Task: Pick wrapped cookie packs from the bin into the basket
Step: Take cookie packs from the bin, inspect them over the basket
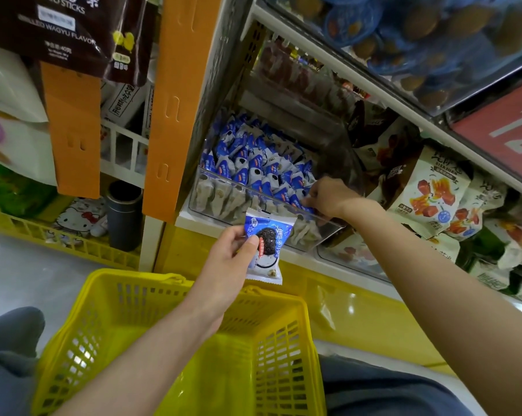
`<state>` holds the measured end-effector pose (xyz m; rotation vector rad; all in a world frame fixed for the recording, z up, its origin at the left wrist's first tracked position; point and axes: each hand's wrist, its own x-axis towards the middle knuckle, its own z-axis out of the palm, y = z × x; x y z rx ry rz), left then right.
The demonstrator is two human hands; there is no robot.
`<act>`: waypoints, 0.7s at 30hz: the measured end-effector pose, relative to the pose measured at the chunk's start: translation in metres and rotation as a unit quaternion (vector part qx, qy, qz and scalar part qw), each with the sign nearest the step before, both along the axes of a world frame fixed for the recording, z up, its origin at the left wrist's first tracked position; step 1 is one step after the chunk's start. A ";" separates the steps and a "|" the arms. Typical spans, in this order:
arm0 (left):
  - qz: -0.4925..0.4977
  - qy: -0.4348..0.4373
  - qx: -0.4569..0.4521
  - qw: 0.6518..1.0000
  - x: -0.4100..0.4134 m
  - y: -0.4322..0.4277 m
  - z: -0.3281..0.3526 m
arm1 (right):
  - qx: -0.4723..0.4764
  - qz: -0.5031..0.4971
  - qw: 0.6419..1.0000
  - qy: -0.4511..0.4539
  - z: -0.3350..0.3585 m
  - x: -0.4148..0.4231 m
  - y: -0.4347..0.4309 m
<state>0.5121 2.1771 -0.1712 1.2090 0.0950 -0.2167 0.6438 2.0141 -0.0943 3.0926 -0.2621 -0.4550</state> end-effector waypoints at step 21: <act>-0.033 0.004 0.103 0.994 -0.013 -0.015 -0.030 | 0.492 0.029 0.864 -0.108 -0.081 -0.133 0.001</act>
